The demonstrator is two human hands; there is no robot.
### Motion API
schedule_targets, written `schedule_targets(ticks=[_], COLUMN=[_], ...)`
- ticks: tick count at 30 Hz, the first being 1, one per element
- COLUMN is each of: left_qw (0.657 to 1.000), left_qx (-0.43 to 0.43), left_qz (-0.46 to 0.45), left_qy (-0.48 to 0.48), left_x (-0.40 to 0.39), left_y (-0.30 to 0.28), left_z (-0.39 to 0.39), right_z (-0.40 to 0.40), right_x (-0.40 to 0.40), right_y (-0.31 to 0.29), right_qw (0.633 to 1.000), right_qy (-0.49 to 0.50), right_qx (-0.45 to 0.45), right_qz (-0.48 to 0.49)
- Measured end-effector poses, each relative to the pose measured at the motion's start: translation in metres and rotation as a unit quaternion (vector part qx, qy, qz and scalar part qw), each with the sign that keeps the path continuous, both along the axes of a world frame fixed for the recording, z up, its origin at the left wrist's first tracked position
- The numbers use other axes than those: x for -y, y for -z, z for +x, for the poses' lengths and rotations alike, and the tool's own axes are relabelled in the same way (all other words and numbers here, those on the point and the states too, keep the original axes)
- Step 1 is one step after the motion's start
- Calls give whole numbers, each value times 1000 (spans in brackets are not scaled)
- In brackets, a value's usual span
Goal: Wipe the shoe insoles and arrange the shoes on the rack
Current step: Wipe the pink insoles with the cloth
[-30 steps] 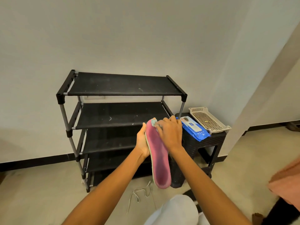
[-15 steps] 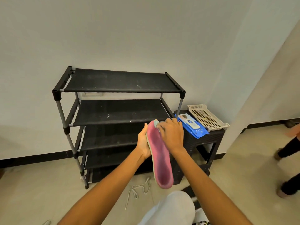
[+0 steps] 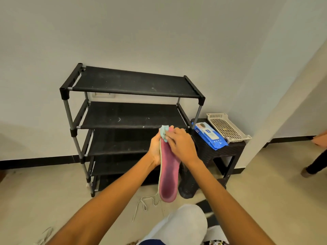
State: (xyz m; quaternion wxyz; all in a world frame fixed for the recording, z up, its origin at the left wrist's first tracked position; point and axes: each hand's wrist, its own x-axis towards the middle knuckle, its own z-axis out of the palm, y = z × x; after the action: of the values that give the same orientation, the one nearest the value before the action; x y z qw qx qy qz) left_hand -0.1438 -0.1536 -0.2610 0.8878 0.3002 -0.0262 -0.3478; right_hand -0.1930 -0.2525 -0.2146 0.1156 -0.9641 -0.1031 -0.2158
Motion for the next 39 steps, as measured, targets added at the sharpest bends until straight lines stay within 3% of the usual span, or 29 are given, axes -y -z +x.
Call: schedule_targets(ticks=[3, 7, 11, 14, 18, 21, 27, 32, 36, 39], left_qw=[999, 998, 1000, 1000, 998, 999, 1000, 999, 997, 997], left_qx=[-16, -51, -19, 3, -11, -34, -19, -26, -37, -43], left_qz=[-26, -23, -7, -7, -51, -25, -9, -28, -37, 5], left_qy=[-38, -40, -17, -15, -17, 1, -15, -35, -49, -60], left_x=[-7, -9, -1, 6, 2, 1, 18, 9, 3, 2], left_y=[3, 11, 11, 5, 5, 13, 0, -5, -4, -7], left_z=[14, 14, -5, -11, 0, 0, -18, -6, -3, -9], right_z=[-19, -38, -16, -6, -27, -38, -14, -32, -52, -46], right_x=[-13, -5, 14, 14, -4, 5, 22, 8, 20, 25], right_y=[14, 28, 11, 1, 23, 30, 0, 9, 18, 8], right_qw=[998, 983, 973, 976, 991, 977, 978, 992, 970, 984], right_qy=[-58, -112, 25, 97, -45, -120, 66, -66, -186, -123], right_qx=[-4, 31, 29, 32, 55, 53, 31, 40, 33, 87], right_qz=[-19, -140, -227, -193, -109, -170, -196, -95, -149, -93])
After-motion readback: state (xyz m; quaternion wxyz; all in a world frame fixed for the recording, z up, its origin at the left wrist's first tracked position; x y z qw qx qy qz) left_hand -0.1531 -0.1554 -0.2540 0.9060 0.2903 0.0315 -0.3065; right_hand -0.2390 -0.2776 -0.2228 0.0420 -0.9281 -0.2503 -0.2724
